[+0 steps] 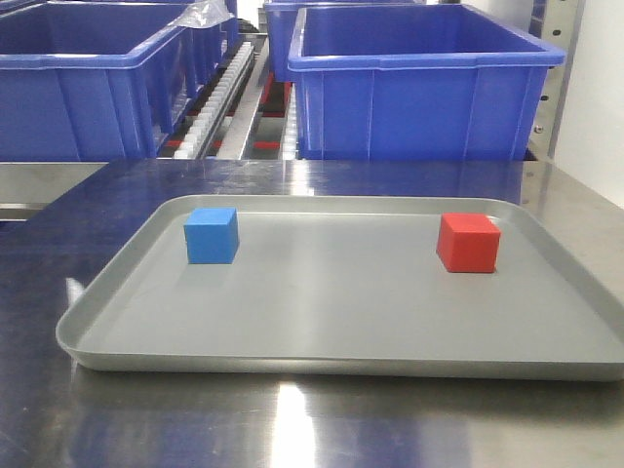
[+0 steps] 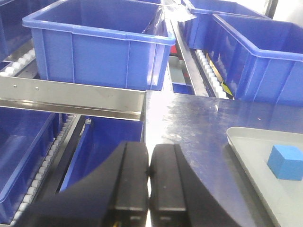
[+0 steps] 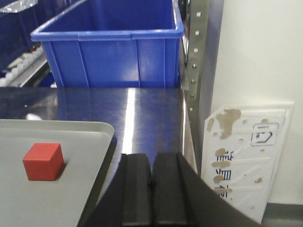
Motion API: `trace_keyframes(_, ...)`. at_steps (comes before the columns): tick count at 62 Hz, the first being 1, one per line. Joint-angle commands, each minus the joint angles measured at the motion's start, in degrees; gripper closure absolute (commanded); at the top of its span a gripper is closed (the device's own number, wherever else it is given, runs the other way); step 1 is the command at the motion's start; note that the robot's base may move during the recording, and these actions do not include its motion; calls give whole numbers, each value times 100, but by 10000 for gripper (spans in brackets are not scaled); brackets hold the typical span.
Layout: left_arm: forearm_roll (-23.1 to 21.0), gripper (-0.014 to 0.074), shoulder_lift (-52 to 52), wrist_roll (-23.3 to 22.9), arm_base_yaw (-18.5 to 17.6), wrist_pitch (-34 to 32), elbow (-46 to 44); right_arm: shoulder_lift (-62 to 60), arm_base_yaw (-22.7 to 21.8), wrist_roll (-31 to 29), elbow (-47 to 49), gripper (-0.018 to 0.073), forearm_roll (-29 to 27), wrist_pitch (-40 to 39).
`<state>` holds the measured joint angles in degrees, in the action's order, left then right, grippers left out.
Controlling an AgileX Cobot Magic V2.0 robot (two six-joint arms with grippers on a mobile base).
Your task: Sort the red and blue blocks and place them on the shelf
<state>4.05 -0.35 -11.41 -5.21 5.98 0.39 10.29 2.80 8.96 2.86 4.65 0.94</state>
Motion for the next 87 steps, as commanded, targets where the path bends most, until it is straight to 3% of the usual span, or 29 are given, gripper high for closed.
trace_keyframes(1,-45,457,-75,-18,-2,-510,144,740,12,-18,589,506,-26,-580)
trace_keyframes(15,-45,457,-75,-18,-2,-510,144,2169,146,-6,1797,506,-414,451)
trace_keyframes(35,-45,457,-75,-18,-2,-510,144,3535,146,-6,3337,506,-427,1695)
trace_keyframes(54,-45,457,-75,-18,-2,-510,144,4922,146,-6,4576,506,-427,3626)
trace_keyframes(74,-45,457,-75,-18,-2,-510,144,5611,146,-12,4801,505,-427,3835)
trace_keyframes(79,-45,457,-75,-18,-2,-510,144,5664,146,-30,4801,455,-427,3875)
trace_keyframes(87,-45,457,-75,-18,-2,-510,144,5698,146,-61,4801,195,-427,3858)
